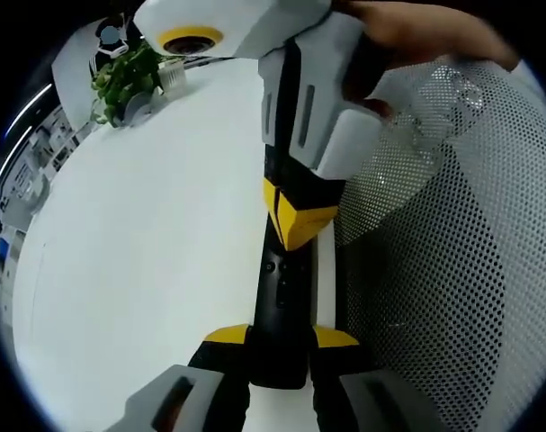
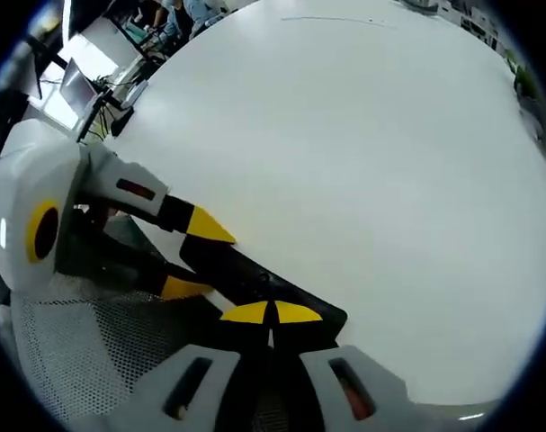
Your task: Press the specified remote control buttons in sequence, fully releasing each button before pressing the next.
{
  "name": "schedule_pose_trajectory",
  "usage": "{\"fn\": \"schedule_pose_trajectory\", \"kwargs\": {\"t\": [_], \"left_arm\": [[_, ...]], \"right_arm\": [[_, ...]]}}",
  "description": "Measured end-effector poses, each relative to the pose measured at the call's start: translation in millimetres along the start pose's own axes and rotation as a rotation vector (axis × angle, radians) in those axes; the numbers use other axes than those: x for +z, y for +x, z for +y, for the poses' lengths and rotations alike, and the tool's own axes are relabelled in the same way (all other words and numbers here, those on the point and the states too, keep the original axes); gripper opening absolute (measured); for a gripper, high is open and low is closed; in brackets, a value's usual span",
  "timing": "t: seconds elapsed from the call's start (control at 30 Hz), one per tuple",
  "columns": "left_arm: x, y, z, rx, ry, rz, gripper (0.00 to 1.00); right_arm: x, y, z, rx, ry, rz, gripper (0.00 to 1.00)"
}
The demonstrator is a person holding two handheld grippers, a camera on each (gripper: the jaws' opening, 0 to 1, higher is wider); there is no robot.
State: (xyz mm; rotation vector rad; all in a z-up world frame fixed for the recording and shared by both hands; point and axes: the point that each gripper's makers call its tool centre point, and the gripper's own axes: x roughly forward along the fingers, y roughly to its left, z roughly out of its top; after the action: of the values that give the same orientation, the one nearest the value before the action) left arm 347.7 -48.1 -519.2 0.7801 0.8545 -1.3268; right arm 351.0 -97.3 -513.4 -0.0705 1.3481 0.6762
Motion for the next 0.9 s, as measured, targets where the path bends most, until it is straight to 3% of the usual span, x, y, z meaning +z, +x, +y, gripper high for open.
{"fn": "schedule_pose_trajectory", "kwargs": {"t": [0.2, 0.37, 0.53, 0.67, 0.8, 0.9], "left_arm": [[0.0, 0.0, 0.0, 0.0, 0.0, 0.002, 0.25], [-0.2, -0.2, -0.1, 0.0, -0.003, 0.003, 0.25], [-0.1, -0.2, -0.1, 0.003, -0.009, 0.001, 0.25], [-0.1, -0.5, 0.1, 0.004, -0.009, -0.006, 0.25], [-0.2, -0.7, 0.2, 0.002, -0.01, -0.015, 0.25], [-0.3, -0.9, 0.2, 0.004, -0.016, -0.026, 0.25]], "right_arm": [[1.0, 2.5, 0.2, -0.02, -0.022, 0.004, 0.0], [0.8, 1.5, 2.5, -0.078, -0.181, 0.01, 0.0], [-0.3, 0.0, 2.6, -0.083, -0.19, -0.002, 0.0], [-0.1, -1.4, 2.1, -0.051, -0.139, -0.045, 0.0], [0.0, -0.9, 4.2, -0.069, -0.223, -0.043, 0.0], [-0.6, -1.7, 2.8, -0.065, -0.21, -0.034, 0.0]]}}
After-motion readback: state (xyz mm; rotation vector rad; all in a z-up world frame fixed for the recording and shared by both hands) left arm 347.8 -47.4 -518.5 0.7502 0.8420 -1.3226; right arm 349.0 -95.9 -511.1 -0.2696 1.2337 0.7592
